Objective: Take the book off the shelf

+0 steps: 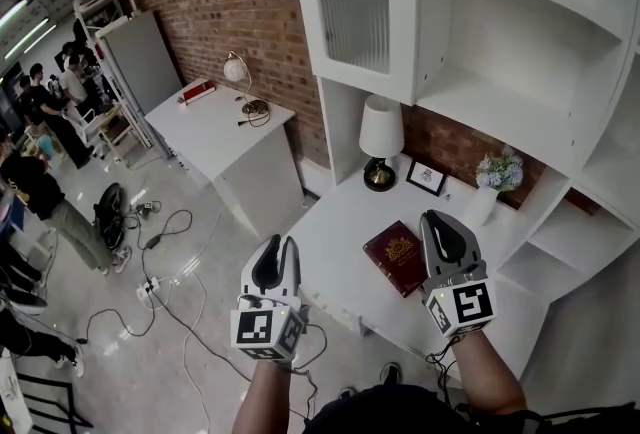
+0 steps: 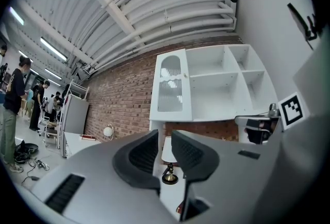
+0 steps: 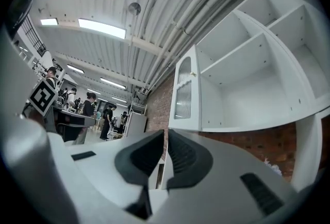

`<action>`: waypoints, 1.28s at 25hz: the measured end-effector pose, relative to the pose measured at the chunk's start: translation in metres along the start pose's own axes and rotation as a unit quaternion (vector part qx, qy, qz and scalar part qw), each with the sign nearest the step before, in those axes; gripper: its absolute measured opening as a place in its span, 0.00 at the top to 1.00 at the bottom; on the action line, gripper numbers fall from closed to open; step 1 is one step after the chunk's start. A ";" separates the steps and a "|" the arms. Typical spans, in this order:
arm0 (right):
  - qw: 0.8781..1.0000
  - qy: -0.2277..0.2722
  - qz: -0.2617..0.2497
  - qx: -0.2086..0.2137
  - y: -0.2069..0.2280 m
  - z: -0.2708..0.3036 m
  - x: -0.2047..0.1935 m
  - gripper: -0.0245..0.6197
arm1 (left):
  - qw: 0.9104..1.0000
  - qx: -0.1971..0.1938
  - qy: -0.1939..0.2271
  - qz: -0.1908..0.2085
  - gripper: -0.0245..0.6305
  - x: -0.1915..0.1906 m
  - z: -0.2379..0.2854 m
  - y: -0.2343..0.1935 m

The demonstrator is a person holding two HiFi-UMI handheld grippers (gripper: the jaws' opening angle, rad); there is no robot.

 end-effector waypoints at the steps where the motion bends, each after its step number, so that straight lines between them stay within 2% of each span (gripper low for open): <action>1: 1.000 0.001 0.002 -0.002 0.001 -0.001 0.001 0.93 | 1.000 -0.001 0.000 0.002 0.85 0.001 0.000 0.001; 32: 1.000 0.007 0.013 -0.005 0.009 -0.002 0.001 0.93 | 1.000 -0.013 -0.007 0.018 0.85 0.003 0.007 0.009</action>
Point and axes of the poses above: the fingertips, and each gripper's own axes: z forward along the fingers, y to its right, x out of its top, the point moved 9 cm from there along -z, backward along the fingers, and after that the axes turned 4 degrees about -y, right-handed, at the moved point
